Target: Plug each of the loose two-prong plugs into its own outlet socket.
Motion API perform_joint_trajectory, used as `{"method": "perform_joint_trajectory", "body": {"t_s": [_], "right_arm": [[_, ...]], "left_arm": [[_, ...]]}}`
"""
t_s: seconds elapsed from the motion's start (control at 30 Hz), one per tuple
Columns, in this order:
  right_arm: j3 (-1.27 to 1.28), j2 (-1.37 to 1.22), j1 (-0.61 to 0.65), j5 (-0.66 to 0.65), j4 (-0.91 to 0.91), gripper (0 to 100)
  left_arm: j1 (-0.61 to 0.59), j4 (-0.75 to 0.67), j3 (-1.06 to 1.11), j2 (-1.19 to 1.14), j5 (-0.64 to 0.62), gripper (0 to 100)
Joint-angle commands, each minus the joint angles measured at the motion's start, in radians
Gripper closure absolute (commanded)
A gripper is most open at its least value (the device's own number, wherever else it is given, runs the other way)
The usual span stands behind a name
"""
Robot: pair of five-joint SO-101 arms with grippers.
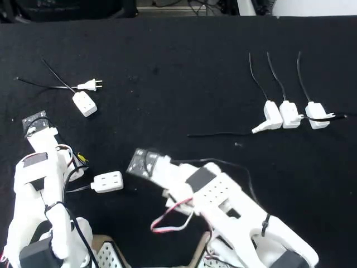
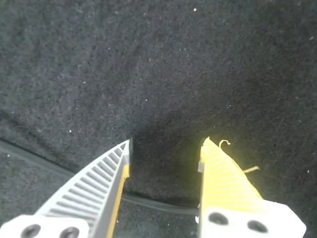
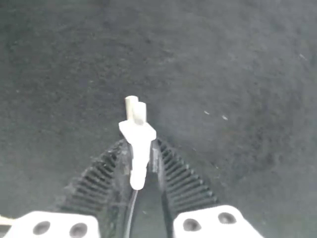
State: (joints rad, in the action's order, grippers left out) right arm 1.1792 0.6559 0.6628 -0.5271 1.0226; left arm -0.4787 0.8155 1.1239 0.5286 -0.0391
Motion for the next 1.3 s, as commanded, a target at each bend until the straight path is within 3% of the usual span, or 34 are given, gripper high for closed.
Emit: {"method": "perform_joint_trajectory", "body": {"t_s": [0.0, 0.13, 0.5, 0.67, 0.9, 1.27], "right_arm": [[-0.081, 0.013, -0.176, -0.086, -0.037, 98.8], [-0.028, 0.012, -0.216, -0.097, -0.078, 98.8], [0.073, 0.005, 0.014, 0.008, -0.08, 97.9], [0.077, 0.005, 0.011, 0.009, -0.08, 86.4], [0.079, 0.012, 0.011, 0.008, -0.101, 96.4], [-0.018, 0.01, -0.212, 0.009, -0.124, 98.8]], "left_arm": [[0.001, -0.009, -0.005, 0.025, -0.006, 77], [0.001, -0.009, -0.005, 0.025, -0.006, 77], [0.001, -0.009, -0.007, 0.025, -0.008, 77], [0.001, -0.009, -0.005, 0.025, -0.006, 77], [0.001, -0.009, -0.005, 0.025, -0.005, 77], [0.001, -0.009, -0.005, 0.025, -0.005, 77]]}}
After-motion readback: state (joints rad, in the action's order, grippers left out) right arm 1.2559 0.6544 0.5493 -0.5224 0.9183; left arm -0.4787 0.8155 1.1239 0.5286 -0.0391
